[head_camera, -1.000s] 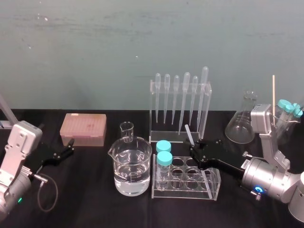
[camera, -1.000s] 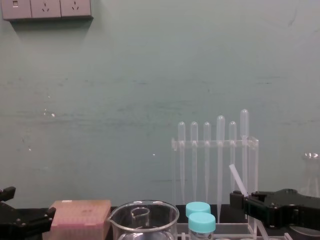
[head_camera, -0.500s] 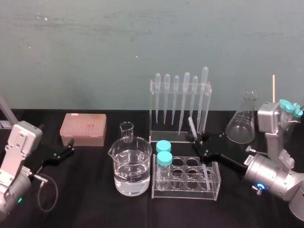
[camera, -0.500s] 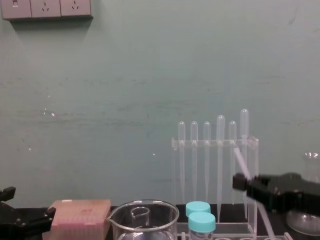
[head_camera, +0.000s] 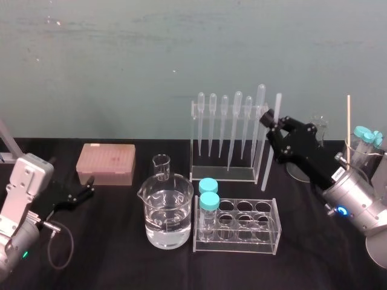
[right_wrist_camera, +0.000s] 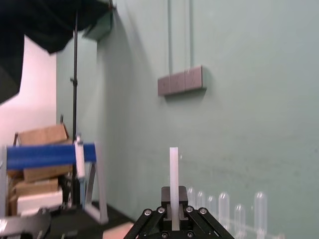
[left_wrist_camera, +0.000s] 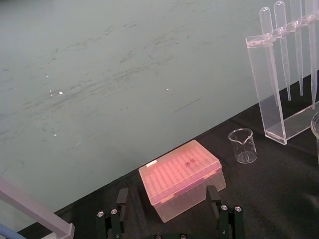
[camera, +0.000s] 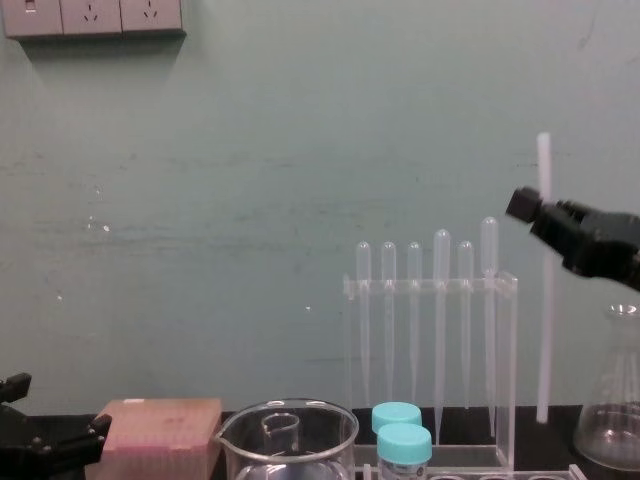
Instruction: Pick up the stirring rod with one hand, then place it down.
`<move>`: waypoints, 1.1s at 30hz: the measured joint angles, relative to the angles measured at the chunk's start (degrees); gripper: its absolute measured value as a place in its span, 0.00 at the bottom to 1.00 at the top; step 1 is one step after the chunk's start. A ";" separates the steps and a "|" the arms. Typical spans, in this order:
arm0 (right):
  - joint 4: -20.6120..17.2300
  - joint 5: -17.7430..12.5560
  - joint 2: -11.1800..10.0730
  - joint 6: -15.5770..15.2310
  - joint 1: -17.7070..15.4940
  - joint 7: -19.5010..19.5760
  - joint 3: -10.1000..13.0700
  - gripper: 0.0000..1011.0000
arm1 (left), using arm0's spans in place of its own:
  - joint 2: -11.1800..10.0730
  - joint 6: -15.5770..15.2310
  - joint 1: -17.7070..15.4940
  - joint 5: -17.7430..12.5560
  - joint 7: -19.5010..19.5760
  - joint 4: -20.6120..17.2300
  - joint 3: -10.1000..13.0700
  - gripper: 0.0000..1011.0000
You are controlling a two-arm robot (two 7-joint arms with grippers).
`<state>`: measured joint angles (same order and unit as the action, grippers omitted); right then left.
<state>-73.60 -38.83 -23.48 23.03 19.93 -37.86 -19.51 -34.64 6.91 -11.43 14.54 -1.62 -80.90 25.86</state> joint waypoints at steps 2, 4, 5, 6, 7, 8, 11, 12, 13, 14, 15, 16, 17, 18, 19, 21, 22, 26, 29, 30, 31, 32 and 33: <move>0.27 -0.65 0.41 0.77 0.04 -0.62 0.60 0.07 | 0.00 0.00 0.00 0.00 0.00 0.00 0.00 0.99; 0.86 -1.20 0.90 2.05 0.07 -1.72 1.22 0.07 | 0.00 0.00 0.00 0.00 0.00 0.00 0.00 0.99; 1.48 -1.50 1.20 2.94 0.10 -2.60 1.53 0.07 | 0.00 0.00 0.00 0.00 0.00 0.00 0.00 0.99; 1.48 -1.50 1.20 2.94 0.10 -2.60 1.53 0.07 | 0.00 0.00 0.00 0.00 0.00 0.00 0.00 0.99; 2.20 -1.89 1.46 3.76 0.15 -3.72 1.79 0.07 | 0.00 0.00 0.00 0.00 0.00 0.00 0.00 0.99; 2.57 -2.06 1.57 4.09 0.18 -4.26 1.88 0.07 | 0.00 0.00 0.00 0.00 0.00 0.00 0.00 0.99; 4.28 -2.41 1.82 4.74 0.32 -5.93 2.12 0.07 | 0.00 0.00 0.00 0.00 0.00 0.00 0.00 0.99; 4.68 -2.38 1.84 4.77 0.34 -6.27 2.15 0.07 | 0.00 0.00 0.00 0.00 0.00 0.00 0.00 0.99; 4.92 -2.33 1.84 4.77 0.34 -6.42 2.16 0.07 | 0.00 0.00 0.00 0.00 0.00 0.00 0.00 0.99; 5.44 -2.03 1.85 4.76 0.34 -6.64 2.18 0.07 | 0.00 0.00 0.00 0.00 0.00 0.00 0.00 0.99; 5.86 -1.65 1.84 4.69 0.34 -6.70 2.22 0.07 | 0.00 0.00 0.00 0.00 0.00 0.00 0.00 0.99; 5.86 -1.65 1.84 4.69 0.34 -6.70 2.22 0.07 | 0.00 0.00 0.00 0.00 0.00 0.00 0.00 0.99; 6.10 -1.27 1.84 4.52 0.30 -6.68 2.31 0.07 | 0.00 0.00 0.00 0.00 0.00 0.00 0.00 0.99; 6.14 -1.08 1.84 4.41 0.28 -6.65 2.40 0.07 | 0.00 0.00 0.00 0.00 0.00 0.00 0.00 0.99; 6.22 -0.78 1.84 4.25 0.22 -6.47 2.49 0.07 | 0.00 0.00 0.00 0.00 0.00 0.00 0.00 0.99; 6.22 -0.78 1.84 4.25 0.22 -6.46 2.49 0.07 | 0.00 0.00 0.00 0.00 0.00 0.00 0.00 0.99; 6.21 -0.78 1.84 4.25 0.22 -6.46 2.47 0.07 | 0.00 0.00 0.00 0.00 0.00 0.00 0.00 0.99; 6.14 -0.80 1.83 4.24 0.22 -6.42 2.41 0.07 | 0.00 0.00 0.00 0.00 0.00 0.00 0.00 0.99; 6.06 -0.84 1.82 4.22 0.22 -6.41 2.36 0.07 | 0.00 0.00 0.00 0.00 0.00 0.00 0.00 0.99; 6.05 -0.85 1.82 4.21 0.22 -6.41 2.35 0.07 | 0.00 0.00 0.00 0.00 0.00 0.00 0.00 0.99; 6.03 -0.87 1.81 4.21 0.22 -6.40 2.35 0.07 | 0.00 0.00 0.00 0.00 0.00 0.00 0.00 0.99; 6.01 -0.90 1.81 4.20 0.22 -6.39 2.33 0.07 | 0.00 0.00 0.00 0.00 0.00 0.00 0.00 0.99; 6.00 -0.91 1.81 4.19 0.21 -6.39 2.32 0.07 | 0.00 0.00 0.00 0.00 0.00 0.00 0.00 0.99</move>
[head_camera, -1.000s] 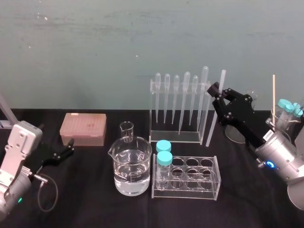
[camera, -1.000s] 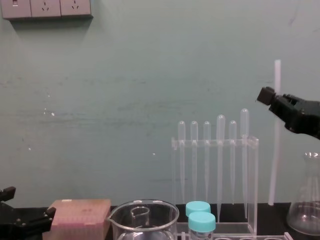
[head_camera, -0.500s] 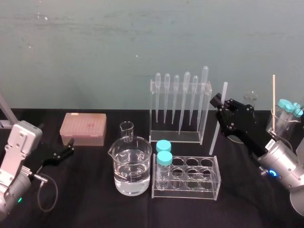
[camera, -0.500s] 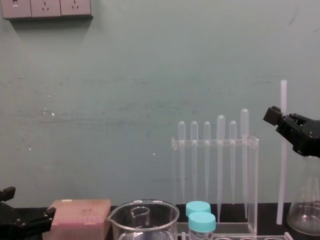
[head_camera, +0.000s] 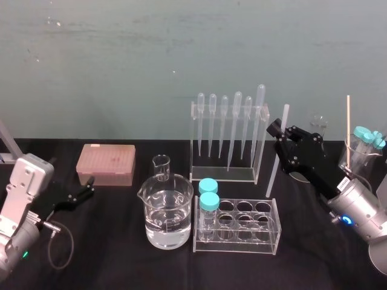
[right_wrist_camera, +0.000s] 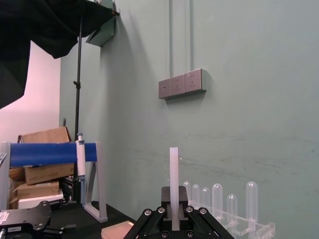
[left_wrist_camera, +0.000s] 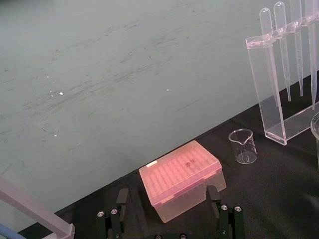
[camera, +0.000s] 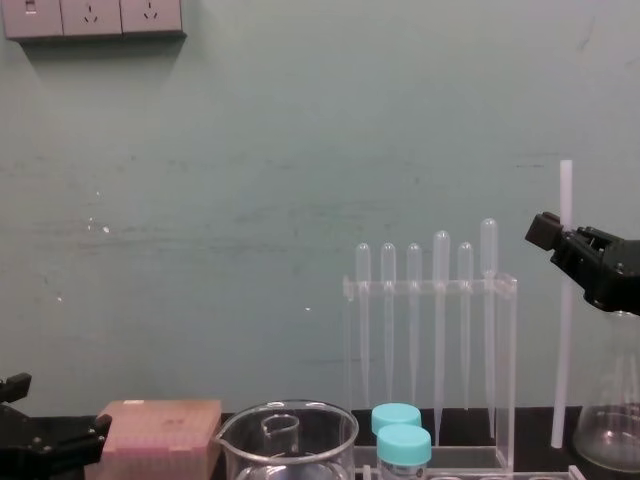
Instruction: Pick up the stirring rod with one hand, then place it down.
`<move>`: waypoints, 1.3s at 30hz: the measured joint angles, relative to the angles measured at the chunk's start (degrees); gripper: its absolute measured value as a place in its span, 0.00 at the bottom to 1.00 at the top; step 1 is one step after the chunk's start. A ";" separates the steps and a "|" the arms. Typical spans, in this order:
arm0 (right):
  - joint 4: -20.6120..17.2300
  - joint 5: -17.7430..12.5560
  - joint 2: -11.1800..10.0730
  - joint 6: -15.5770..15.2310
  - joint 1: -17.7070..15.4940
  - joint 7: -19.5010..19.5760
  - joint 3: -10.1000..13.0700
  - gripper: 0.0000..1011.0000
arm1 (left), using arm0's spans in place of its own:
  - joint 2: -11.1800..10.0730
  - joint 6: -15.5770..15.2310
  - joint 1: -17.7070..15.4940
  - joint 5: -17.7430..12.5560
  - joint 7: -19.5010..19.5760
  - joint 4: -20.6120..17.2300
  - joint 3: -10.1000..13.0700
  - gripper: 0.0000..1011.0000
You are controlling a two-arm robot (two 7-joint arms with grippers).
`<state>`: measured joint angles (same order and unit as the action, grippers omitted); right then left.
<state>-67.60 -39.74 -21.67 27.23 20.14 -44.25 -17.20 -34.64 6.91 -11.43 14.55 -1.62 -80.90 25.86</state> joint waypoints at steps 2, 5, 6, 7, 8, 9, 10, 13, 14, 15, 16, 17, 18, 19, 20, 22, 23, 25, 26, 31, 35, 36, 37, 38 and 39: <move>-0.02 -0.01 -0.01 -0.01 0.00 0.01 -0.01 0.07 | 0.00 0.00 0.00 0.00 0.00 0.00 0.00 0.99; -0.06 -0.05 -0.02 -0.03 0.00 0.02 -0.03 0.07 | 0.00 0.00 0.00 0.00 0.00 0.00 0.00 0.99; -0.07 -0.06 -0.02 -0.04 0.00 0.03 -0.04 0.07 | 0.00 0.00 0.00 0.00 0.00 0.00 0.00 0.99; -0.07 -0.07 -0.02 -0.04 0.00 0.04 -0.05 0.07 | 0.00 0.00 0.00 0.00 0.00 0.00 0.00 0.99; -0.09 -0.08 -0.03 -0.04 0.00 0.04 -0.06 0.07 | 0.00 0.00 0.00 0.00 0.00 0.00 0.00 0.99; -0.09 -0.09 -0.04 -0.04 0.00 0.04 -0.06 0.07 | 0.00 0.00 0.00 0.00 0.00 0.00 0.00 0.99; -0.09 -0.09 -0.04 -0.04 0.00 0.05 -0.07 0.07 | 0.00 0.00 0.00 0.00 0.00 0.00 0.00 0.99; -0.12 -0.11 -0.05 -0.04 0.00 0.06 -0.09 0.07 | 0.00 0.00 0.00 0.00 0.00 0.00 0.00 0.99; -0.12 -0.12 -0.05 -0.04 0.00 0.06 -0.09 0.07 | 0.00 0.00 0.00 0.00 0.00 0.00 0.00 0.99; -0.13 -0.13 -0.06 -0.04 0.00 0.06 -0.10 0.07 | 0.00 0.00 0.00 0.00 0.00 0.00 0.00 0.99; -0.13 -0.13 -0.06 -0.04 0.00 0.06 -0.10 0.07 | 0.00 0.00 0.00 0.00 0.00 0.00 0.00 0.99; -0.14 -0.14 -0.06 -0.04 0.00 0.06 -0.10 0.07 | 0.00 0.00 0.00 0.00 0.00 0.00 0.00 0.99; -0.14 -0.14 -0.06 -0.04 0.00 0.06 -0.10 0.07 | 0.00 0.00 0.00 0.00 0.00 0.00 0.00 0.99; -0.15 -0.15 -0.06 -0.04 0.00 0.06 -0.10 0.07 | 0.00 0.00 0.00 0.00 0.00 0.00 0.00 0.99; -0.16 -0.15 -0.06 -0.04 0.00 0.06 -0.10 0.07 | 0.00 0.00 0.00 0.00 0.00 0.00 0.00 0.99; -0.17 -0.15 -0.06 -0.04 0.00 0.06 -0.11 0.07 | 0.00 0.00 0.00 0.00 0.00 0.00 0.00 0.99; -0.17 -0.15 -0.06 -0.04 0.00 0.06 -0.11 0.07 | 0.00 0.00 0.00 0.00 0.00 0.00 0.00 0.99; -0.17 -0.16 -0.06 -0.04 0.00 0.06 -0.11 0.07 | 0.00 0.00 0.00 0.00 0.00 0.00 0.00 0.99; -0.17 -0.15 -0.06 -0.03 0.00 0.06 -0.10 0.07 | 0.00 0.00 0.00 0.00 0.00 0.00 0.00 0.99; -0.17 -0.16 -0.06 -0.03 0.00 0.06 -0.10 0.07 | 0.00 0.00 0.00 0.00 0.00 0.00 0.00 0.99; -0.17 -0.16 -0.06 -0.03 0.00 0.06 -0.10 0.07 | 0.00 0.00 0.00 0.00 0.00 0.00 0.00 0.99; -0.17 -0.16 -0.06 -0.03 0.00 0.06 -0.10 0.07 | 0.00 0.00 0.00 0.00 0.00 0.00 0.00 0.99; -0.17 -0.16 -0.06 -0.03 0.00 0.06 -0.10 0.07 | 0.00 0.00 0.00 0.00 0.00 0.00 0.00 0.99; -0.17 -0.16 -0.06 -0.03 0.00 0.06 -0.10 0.07 | 0.00 0.00 0.00 0.00 0.00 0.00 0.00 0.99; -0.17 -0.16 -0.06 -0.03 0.00 0.06 -0.11 0.07 | 0.00 0.00 0.00 0.00 0.00 0.00 0.00 0.99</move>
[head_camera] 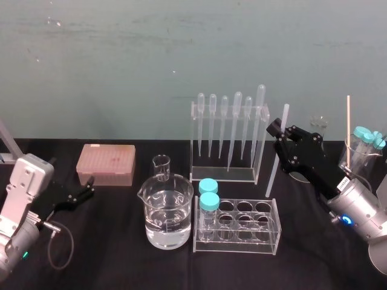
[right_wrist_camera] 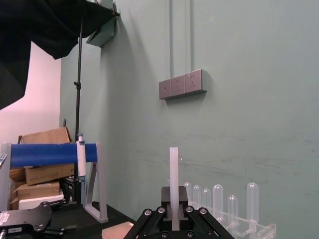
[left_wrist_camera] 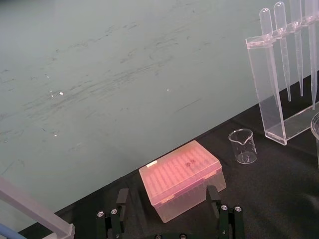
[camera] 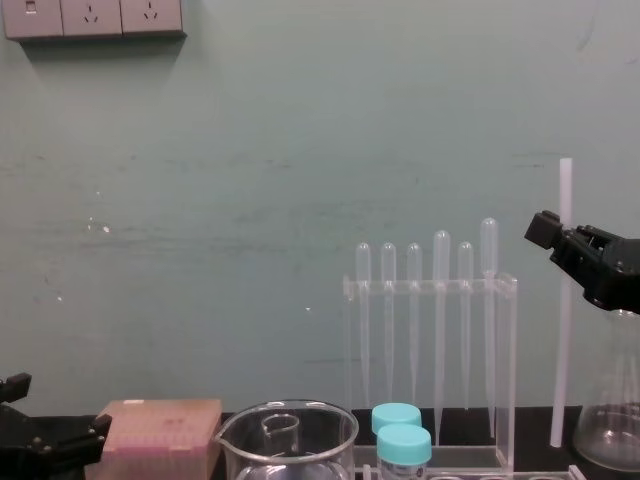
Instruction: Pick up the stirring rod with one hand, then place it down.
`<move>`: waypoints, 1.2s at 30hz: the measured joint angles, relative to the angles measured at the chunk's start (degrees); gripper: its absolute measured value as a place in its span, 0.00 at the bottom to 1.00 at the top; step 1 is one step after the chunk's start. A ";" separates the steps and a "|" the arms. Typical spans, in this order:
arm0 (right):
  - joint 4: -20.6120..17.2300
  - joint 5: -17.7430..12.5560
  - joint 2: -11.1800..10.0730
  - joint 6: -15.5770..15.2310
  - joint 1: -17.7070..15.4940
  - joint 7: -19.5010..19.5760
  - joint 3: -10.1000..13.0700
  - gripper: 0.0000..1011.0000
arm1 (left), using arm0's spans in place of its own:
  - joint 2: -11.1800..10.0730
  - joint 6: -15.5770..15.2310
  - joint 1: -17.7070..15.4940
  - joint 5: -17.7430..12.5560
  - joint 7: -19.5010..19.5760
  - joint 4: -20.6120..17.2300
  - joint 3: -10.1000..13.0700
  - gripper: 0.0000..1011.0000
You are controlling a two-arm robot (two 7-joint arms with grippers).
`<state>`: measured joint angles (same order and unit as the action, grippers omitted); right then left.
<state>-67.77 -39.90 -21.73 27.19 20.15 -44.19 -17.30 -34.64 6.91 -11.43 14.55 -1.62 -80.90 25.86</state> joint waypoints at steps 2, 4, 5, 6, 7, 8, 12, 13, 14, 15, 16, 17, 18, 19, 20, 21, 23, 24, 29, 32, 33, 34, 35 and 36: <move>0.00 0.00 0.00 0.00 0.00 0.00 0.00 0.07 | 0.00 0.00 0.00 0.00 0.00 0.00 0.00 0.99; 0.00 0.00 0.00 0.00 0.00 0.00 0.00 0.07 | 0.00 0.00 0.00 0.00 0.00 0.00 0.00 0.99; 0.00 0.00 0.00 0.00 0.00 0.00 0.00 0.07 | 0.00 0.00 0.00 0.00 0.00 0.00 0.00 0.99; 0.00 0.00 0.00 0.00 0.00 0.00 0.00 0.07 | 0.00 0.00 0.00 0.00 0.00 0.00 0.00 0.99; 0.00 0.00 0.00 0.00 0.00 0.00 0.00 0.07 | 0.00 0.00 0.00 0.00 0.00 0.00 0.00 0.99; 0.00 0.00 0.00 0.00 0.00 0.00 0.00 0.07 | 0.00 0.00 0.00 0.00 0.00 0.00 0.00 0.99; 0.00 0.00 0.00 0.00 0.00 0.00 0.00 0.07 | 0.00 0.00 0.00 0.00 0.00 0.00 0.00 0.99; 0.00 0.00 0.00 0.00 0.00 0.00 0.00 0.07 | 0.00 0.00 0.00 0.00 0.00 0.00 0.00 0.99; 0.00 0.00 0.00 0.00 0.00 0.00 0.00 0.07 | 0.00 0.00 0.00 0.00 0.00 0.00 0.00 0.99; 0.00 0.00 0.00 0.00 0.00 0.00 0.00 0.07 | 0.00 0.00 0.00 0.00 0.00 0.00 0.00 0.99; 0.00 0.00 0.00 0.00 0.00 0.00 0.00 0.07 | 0.00 0.00 0.00 0.00 0.00 0.00 0.00 0.99; 0.00 0.00 0.00 0.00 0.00 0.00 0.00 0.07 | 0.00 0.00 0.00 0.00 0.00 0.00 0.00 0.99; 0.00 0.00 0.00 0.00 0.00 0.00 0.00 0.07 | 0.00 0.00 0.00 0.00 0.00 0.00 0.00 0.99; 0.00 0.00 0.00 0.00 0.00 0.00 0.00 0.07 | 0.00 0.00 0.00 0.00 0.00 0.00 0.00 0.99; 0.00 0.00 0.00 0.00 0.00 0.00 0.00 0.07 | 0.00 0.00 0.00 0.00 0.00 0.00 0.00 0.99; 0.00 0.00 0.00 0.00 0.00 0.00 0.00 0.07 | 0.00 0.00 0.00 0.00 0.00 0.00 0.00 0.99; 0.00 0.00 0.00 0.00 0.00 0.00 0.00 0.07 | 0.00 0.00 0.00 0.00 0.00 0.00 0.00 0.99; 0.00 0.00 0.00 0.00 0.00 0.00 0.00 0.07 | 0.00 0.00 0.00 0.00 0.00 0.00 0.00 0.99; 0.00 0.00 0.00 0.00 0.00 0.00 0.00 0.07 | 0.00 0.00 0.00 0.00 0.00 0.00 0.00 0.99; 0.00 0.00 0.00 0.00 0.00 0.00 0.00 0.07 | 0.00 0.00 0.00 0.00 0.00 0.00 0.00 0.99; 0.00 0.00 0.00 0.00 0.00 0.00 0.00 0.07 | 0.00 0.00 0.00 0.00 0.00 0.00 0.00 0.99; 0.00 0.00 0.00 0.00 0.00 0.00 0.00 0.07 | 0.00 0.00 0.00 0.00 0.00 0.00 0.00 0.99; 0.00 0.00 0.00 0.00 0.00 0.00 0.00 0.07 | 0.00 0.00 0.00 0.00 0.00 0.00 0.00 0.99; 0.00 0.00 0.00 0.00 0.00 0.00 0.00 0.07 | 0.00 0.00 0.00 0.00 0.00 0.00 0.00 0.99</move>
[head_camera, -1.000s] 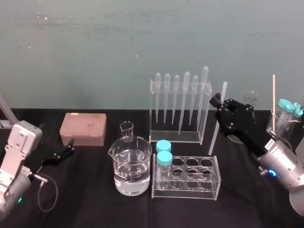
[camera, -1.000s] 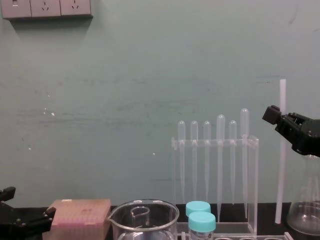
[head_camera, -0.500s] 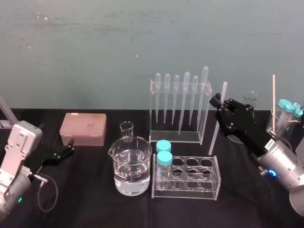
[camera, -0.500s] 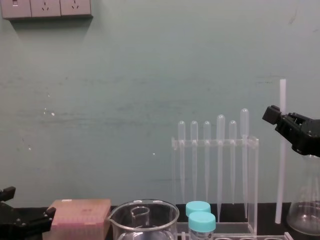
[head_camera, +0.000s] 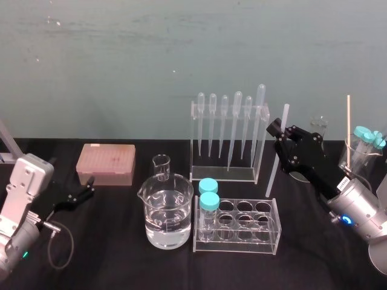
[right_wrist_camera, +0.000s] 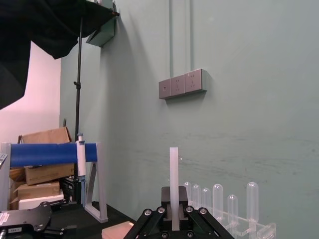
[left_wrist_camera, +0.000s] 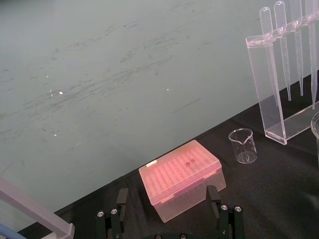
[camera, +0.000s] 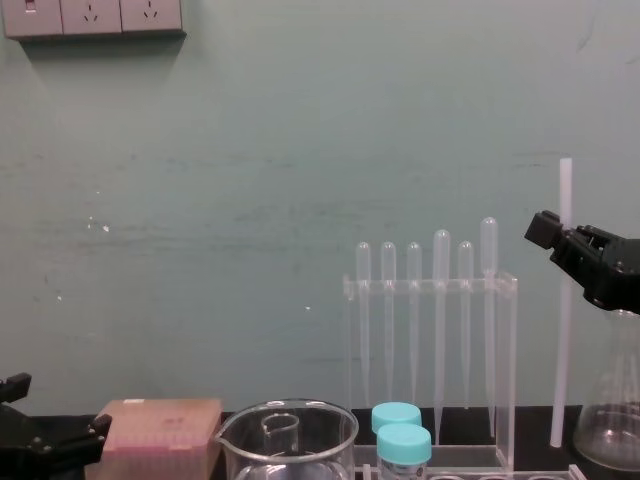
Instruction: Pick up the stirring rod with one hand, then place it down.
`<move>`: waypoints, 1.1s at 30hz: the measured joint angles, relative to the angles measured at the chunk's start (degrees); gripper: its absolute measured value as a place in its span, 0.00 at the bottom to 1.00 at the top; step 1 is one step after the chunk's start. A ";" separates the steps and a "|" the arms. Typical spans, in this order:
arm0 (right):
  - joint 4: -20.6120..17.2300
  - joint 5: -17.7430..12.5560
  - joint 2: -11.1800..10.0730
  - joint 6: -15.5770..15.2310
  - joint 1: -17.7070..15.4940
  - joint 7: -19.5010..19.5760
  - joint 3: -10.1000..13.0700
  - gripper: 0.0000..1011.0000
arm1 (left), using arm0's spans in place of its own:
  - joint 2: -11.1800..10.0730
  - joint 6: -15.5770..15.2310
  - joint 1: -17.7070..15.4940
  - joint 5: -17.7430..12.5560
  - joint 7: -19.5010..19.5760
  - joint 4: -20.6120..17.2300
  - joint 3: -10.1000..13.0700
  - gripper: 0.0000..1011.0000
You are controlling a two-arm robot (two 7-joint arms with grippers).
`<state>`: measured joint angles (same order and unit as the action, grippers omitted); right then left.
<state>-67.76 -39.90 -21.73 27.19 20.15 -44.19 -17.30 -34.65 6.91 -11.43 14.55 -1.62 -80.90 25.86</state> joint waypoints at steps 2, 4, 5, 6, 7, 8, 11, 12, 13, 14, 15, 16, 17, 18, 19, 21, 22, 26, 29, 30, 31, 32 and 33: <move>0.00 0.00 0.00 0.00 0.00 0.00 0.00 0.07 | 0.00 0.00 0.00 0.00 0.00 0.00 0.00 0.99; 0.00 0.00 0.00 0.00 0.00 0.00 0.00 0.07 | 0.00 0.00 0.00 0.00 0.00 0.00 0.00 0.99; 0.00 0.00 0.00 0.00 0.00 0.00 0.00 0.07 | 0.00 0.00 0.00 0.00 0.00 0.00 0.00 0.99; 0.00 0.00 0.00 0.00 0.00 0.00 0.00 0.07 | 0.00 0.00 0.00 0.00 0.00 0.00 0.00 0.99; 0.00 0.00 0.00 0.00 0.00 0.00 0.00 0.07 | 0.00 0.00 0.00 0.00 0.00 0.00 0.00 0.99; 0.00 0.00 0.00 0.00 0.00 0.00 0.00 0.07 | 0.00 0.00 0.00 0.00 0.00 0.00 0.00 0.99; 0.00 0.00 0.00 0.00 0.00 0.00 0.00 0.07 | 0.00 0.00 0.00 0.00 0.00 0.00 0.00 0.99; 0.00 0.00 0.00 0.00 0.00 0.00 0.00 0.07 | 0.00 0.00 0.00 0.00 0.00 0.00 0.00 0.99; 0.00 0.00 0.00 0.00 0.00 0.00 0.00 0.07 | 0.00 0.00 0.00 0.00 0.00 0.00 0.00 0.99; 0.00 0.00 0.00 0.00 0.00 0.00 0.00 0.07 | 0.00 0.00 0.00 0.00 0.00 0.00 0.00 0.99; 0.00 0.00 0.00 0.00 0.00 0.00 0.00 0.07 | 0.00 0.00 0.00 0.00 0.00 0.00 0.00 0.99; 0.00 0.00 0.00 0.00 0.00 0.00 0.00 0.07 | 0.00 0.00 0.00 0.00 0.00 0.00 0.00 0.99; 0.00 0.00 0.00 0.00 0.00 0.00 0.00 0.07 | 0.00 0.00 0.00 0.00 0.00 0.00 0.00 0.99; 0.00 0.00 0.00 0.00 0.00 0.00 0.00 0.07 | 0.00 0.00 0.00 0.00 0.00 0.00 0.00 0.99; 0.00 0.00 0.00 0.00 0.00 0.00 0.00 0.07 | 0.00 0.00 0.00 0.00 0.00 0.00 0.00 0.99; 0.00 0.00 0.00 0.00 0.00 0.00 0.00 0.07 | 0.00 0.00 0.00 0.00 0.00 0.00 0.00 0.99; 0.00 0.00 0.00 0.00 0.00 0.00 0.00 0.07 | 0.00 0.00 0.00 0.00 0.00 0.00 0.00 0.99; 0.00 0.00 0.00 0.00 0.00 0.00 0.00 0.07 | 0.00 0.00 0.00 0.00 0.00 0.00 0.00 0.99; 0.00 0.00 0.00 0.00 0.00 0.00 0.00 0.07 | 0.00 0.00 0.00 0.00 0.00 0.00 0.00 0.99; 0.00 0.00 0.00 0.00 0.00 0.00 0.00 0.07 | 0.00 0.00 0.00 0.00 0.00 0.00 0.00 0.99; 0.00 0.00 0.00 0.00 0.00 0.00 0.00 0.07 | 0.00 0.00 0.00 0.00 0.00 0.00 0.00 0.99; 0.00 0.00 0.00 0.00 0.00 0.00 0.00 0.07 | 0.00 0.00 0.00 0.00 0.00 0.00 0.00 0.99; 0.00 0.00 0.00 0.00 0.00 0.00 0.00 0.07 | 0.00 0.00 0.00 0.00 0.00 0.00 0.00 0.99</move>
<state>-67.76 -39.90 -21.73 27.19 20.15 -44.19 -17.30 -34.65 6.91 -11.43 14.55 -1.62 -80.90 25.86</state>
